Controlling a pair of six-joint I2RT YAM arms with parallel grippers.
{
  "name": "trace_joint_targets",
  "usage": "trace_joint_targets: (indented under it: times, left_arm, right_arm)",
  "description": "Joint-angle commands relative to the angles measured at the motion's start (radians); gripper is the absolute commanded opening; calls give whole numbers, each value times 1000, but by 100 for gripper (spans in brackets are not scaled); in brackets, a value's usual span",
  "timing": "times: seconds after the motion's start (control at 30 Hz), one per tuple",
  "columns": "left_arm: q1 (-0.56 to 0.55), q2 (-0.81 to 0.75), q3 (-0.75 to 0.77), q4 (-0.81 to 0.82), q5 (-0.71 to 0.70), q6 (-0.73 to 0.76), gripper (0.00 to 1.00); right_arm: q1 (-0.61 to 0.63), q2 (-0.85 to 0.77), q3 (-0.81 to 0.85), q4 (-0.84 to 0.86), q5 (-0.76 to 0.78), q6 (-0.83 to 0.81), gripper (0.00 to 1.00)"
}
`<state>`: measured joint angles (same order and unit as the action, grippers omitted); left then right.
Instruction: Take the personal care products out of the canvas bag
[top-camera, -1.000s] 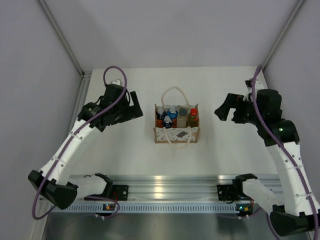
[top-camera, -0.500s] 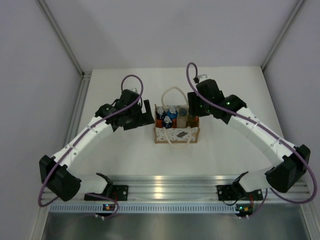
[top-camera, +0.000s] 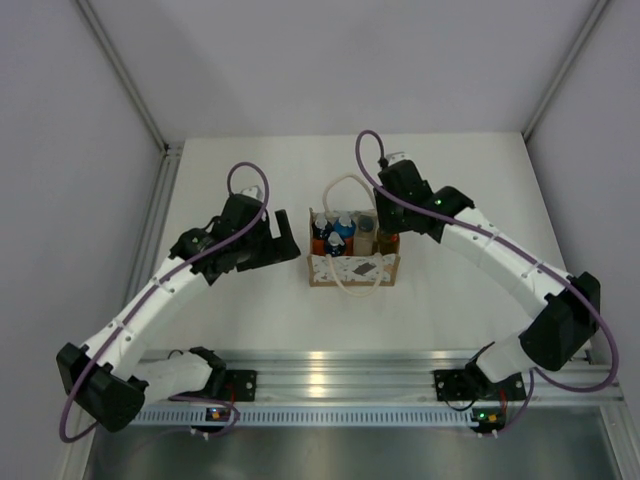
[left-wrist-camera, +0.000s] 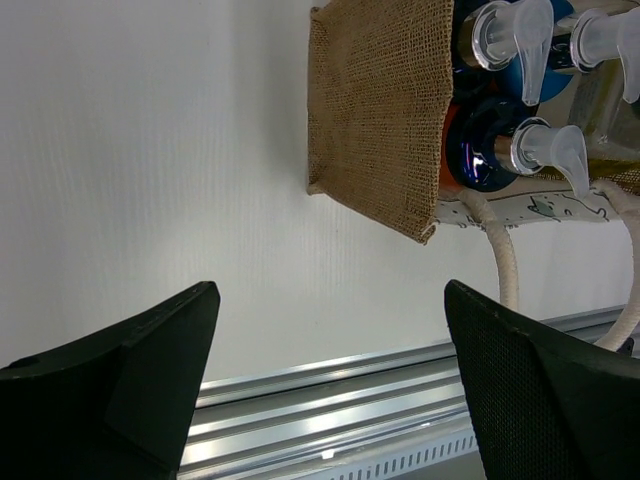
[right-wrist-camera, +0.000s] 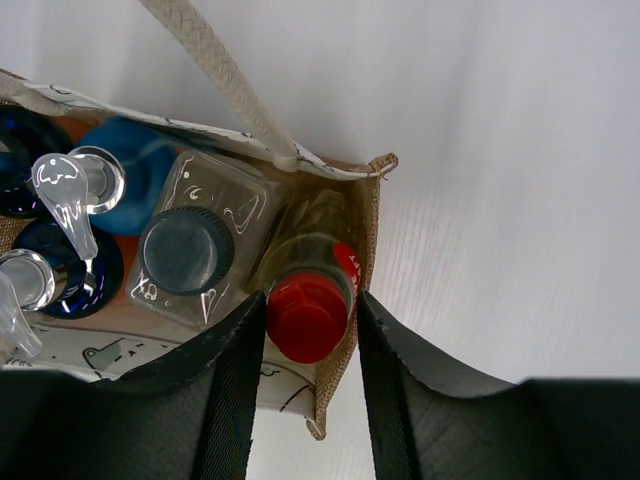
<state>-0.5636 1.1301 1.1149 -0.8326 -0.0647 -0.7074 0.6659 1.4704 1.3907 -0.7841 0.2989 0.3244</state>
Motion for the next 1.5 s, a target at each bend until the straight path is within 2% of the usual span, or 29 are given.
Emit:
trace_joint_targets:
  times: [0.0,0.47,0.73,0.83,0.93,1.0,1.13,1.3,1.47]
  left_arm:
    - [-2,-29,-13,38,-9,19,98]
    - [-2,-35,31,4,-26,45,98]
    - [-2,-46,74,-33,-46,60,99]
    - [-2,-53,76,-39,-47,62,99]
    - [-2,-56,77,-46,-55,62,99]
    - [-2,-61,80,-51,-63,63,98]
    - [-2,-70,89,-62,-78,68,98]
    - [-2,-78,100,-72,-93,72,99]
    - [-2,-79,102,-72,-101,72,99]
  right_arm:
    - [23,10,47,42,43,-13,39]
    - [55,25,30,23,88,19,31]
    - [66,28,7,22,101,36,35]
    - [67,27,11,22,112,36,31]
    - [69,34,14,22,115,35,39]
    - [70,38,10,25,120,36,40]
    - [70,37,5,23,125,39,36]
    - [74,34,21,25,140,33,22]
    - [75,21,44,23,149,30,18]
